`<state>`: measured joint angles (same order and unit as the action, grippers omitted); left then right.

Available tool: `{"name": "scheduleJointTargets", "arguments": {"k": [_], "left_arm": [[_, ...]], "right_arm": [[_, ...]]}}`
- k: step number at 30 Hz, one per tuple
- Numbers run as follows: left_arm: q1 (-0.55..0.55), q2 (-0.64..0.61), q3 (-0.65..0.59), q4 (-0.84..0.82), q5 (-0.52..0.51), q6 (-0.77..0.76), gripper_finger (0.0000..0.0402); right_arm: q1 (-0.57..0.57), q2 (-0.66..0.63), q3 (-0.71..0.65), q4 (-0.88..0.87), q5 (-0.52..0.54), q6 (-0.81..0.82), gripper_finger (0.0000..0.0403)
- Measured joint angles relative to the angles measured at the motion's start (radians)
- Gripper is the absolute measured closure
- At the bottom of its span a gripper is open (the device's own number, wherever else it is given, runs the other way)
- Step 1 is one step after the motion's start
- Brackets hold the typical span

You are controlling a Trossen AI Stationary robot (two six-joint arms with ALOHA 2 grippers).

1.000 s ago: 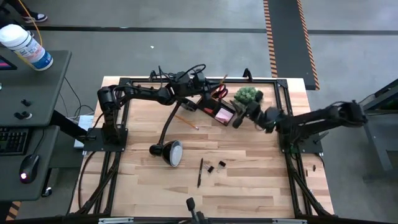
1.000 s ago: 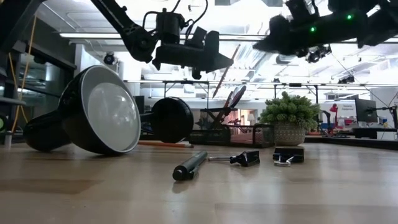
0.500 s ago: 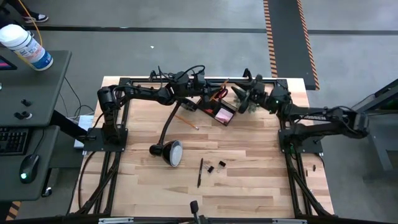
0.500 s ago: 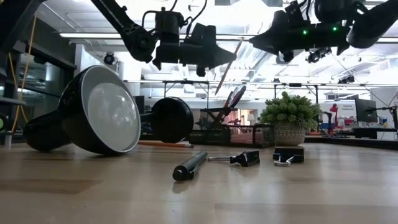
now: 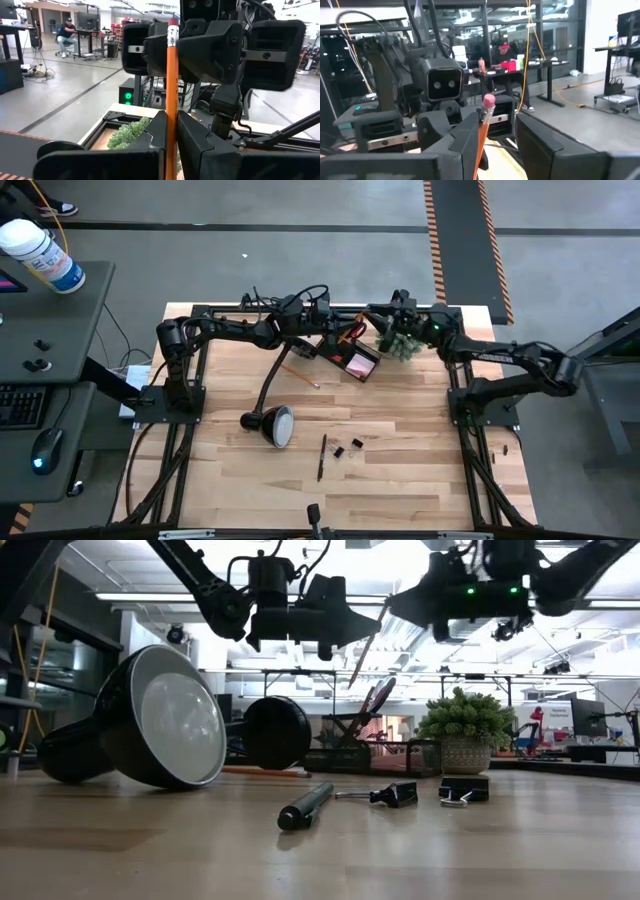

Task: Pick and place office supplies into organizer
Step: Put the bottom orange pencil into the desk organizer

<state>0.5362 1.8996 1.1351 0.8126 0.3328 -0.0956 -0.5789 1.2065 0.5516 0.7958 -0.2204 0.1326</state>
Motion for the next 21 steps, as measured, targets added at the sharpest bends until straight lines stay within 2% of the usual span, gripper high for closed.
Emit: {"name": "scheduleJointTargets", "arguments": {"k": [6, 21], "left_arm": [[0.0, 0.0, 0.0, 0.0, 0.0, -0.01, 0.0392], [0.0, 0.0, 0.0, -0.001, -0.006, -0.006, 0.0392]], "right_arm": [[-0.001, 0.075, 0.059, -0.008, -0.02, -0.001, 0.0285], [-0.004, 0.081, 0.061, -0.013, -0.029, -0.001, 0.0334]]}}
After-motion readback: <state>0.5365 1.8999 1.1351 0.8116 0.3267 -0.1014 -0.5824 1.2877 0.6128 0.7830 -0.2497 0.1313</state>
